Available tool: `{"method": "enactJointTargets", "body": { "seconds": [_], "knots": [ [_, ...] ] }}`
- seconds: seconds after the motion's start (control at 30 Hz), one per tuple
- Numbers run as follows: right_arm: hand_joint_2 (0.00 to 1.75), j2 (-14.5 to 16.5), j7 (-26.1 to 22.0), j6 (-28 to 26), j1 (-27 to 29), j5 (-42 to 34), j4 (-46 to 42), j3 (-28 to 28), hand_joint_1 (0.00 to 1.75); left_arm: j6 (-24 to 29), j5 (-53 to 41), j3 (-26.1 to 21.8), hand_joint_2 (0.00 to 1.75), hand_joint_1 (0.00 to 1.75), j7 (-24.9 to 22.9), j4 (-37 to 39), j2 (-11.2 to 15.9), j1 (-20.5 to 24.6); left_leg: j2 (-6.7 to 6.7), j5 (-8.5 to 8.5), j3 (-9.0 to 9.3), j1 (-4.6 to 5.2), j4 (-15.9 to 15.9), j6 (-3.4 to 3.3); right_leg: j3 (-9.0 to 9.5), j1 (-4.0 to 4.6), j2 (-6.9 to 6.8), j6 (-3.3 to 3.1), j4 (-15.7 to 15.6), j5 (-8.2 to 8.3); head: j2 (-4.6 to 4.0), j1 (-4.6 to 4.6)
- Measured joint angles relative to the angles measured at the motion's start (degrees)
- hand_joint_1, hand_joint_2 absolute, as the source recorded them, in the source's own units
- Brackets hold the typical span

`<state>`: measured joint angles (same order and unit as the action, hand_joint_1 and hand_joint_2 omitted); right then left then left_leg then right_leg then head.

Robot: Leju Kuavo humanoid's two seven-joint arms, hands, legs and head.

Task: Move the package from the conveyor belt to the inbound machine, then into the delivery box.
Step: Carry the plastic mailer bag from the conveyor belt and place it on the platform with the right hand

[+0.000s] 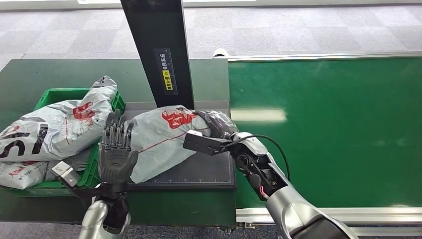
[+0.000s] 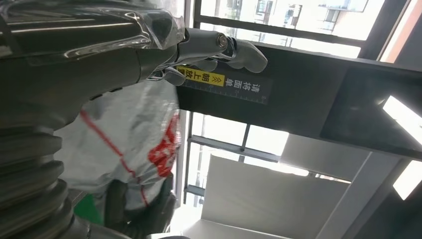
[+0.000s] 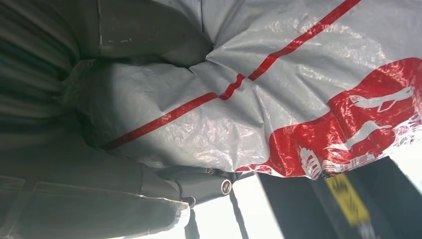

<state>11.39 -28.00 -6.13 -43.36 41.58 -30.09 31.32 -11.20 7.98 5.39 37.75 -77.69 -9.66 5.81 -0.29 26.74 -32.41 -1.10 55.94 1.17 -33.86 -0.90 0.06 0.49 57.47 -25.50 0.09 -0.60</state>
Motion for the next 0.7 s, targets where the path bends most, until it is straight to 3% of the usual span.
{"method": "enactJointTargets", "body": {
  "seconds": [0.1,0.33,0.37,0.47,0.5,0.7],
  "knots": [
    [1.75,0.8,0.4,-3.7,-0.4,0.5,0.1,-0.6,1.75,-0.2,0.0,0.6,1.75,0.0,0.0,1.1,-0.2,0.6,0.0,0.0,0.0,0.0,0.0,0.0,0.0,0.0,0.0,0.0,0.0,0.0,0.0,0.0],
    [1.75,1.3,0.7,-4.5,-0.5,0.9,0.2,-1.1,1.75,-0.3,0.1,1.3,1.75,0.0,0.1,2.7,-0.3,1.3,0.01,0.0,0.01,-0.01,0.0,0.0,-0.01,0.01,0.0,0.0,0.0,0.0,0.0,-0.01],
    [1.75,1.3,1.2,-5.0,-0.5,1.4,0.3,-1.2,1.54,-0.4,0.1,1.3,1.75,0.0,0.1,2.8,-0.3,1.4,0.01,0.0,0.01,-0.01,0.0,0.0,-0.02,0.01,0.0,0.0,0.0,0.0,0.0,-0.01],
    [1.75,1.3,4.9,-8.9,-0.6,5.0,0.6,-1.2,0.23,-0.9,-0.2,1.5,1.75,0.0,0.2,3.2,-0.3,1.5,0.0,0.0,0.0,-0.01,0.0,0.0,-0.02,0.01,0.0,0.0,0.0,0.0,0.0,0.0],
    [1.75,1.3,6.2,-10.2,-0.6,6.2,0.8,-1.2,0.0,-1.1,-0.4,1.5,1.75,0.0,0.3,3.3,-0.3,1.6,0.0,0.0,0.0,-0.01,0.0,0.0,-0.02,0.01,0.0,0.0,0.0,0.0,0.0,0.01],
    [1.75,1.0,9.7,-11.8,-0.5,9.3,2.2,-1.6,0.0,-2.4,-1.6,1.9,1.75,0.0,0.3,4.9,-0.5,3.1,0.0,0.0,0.01,-0.01,0.0,0.0,-0.02,0.0,0.0,0.01,0.0,0.01,0.0,-0.01]
  ]
}}
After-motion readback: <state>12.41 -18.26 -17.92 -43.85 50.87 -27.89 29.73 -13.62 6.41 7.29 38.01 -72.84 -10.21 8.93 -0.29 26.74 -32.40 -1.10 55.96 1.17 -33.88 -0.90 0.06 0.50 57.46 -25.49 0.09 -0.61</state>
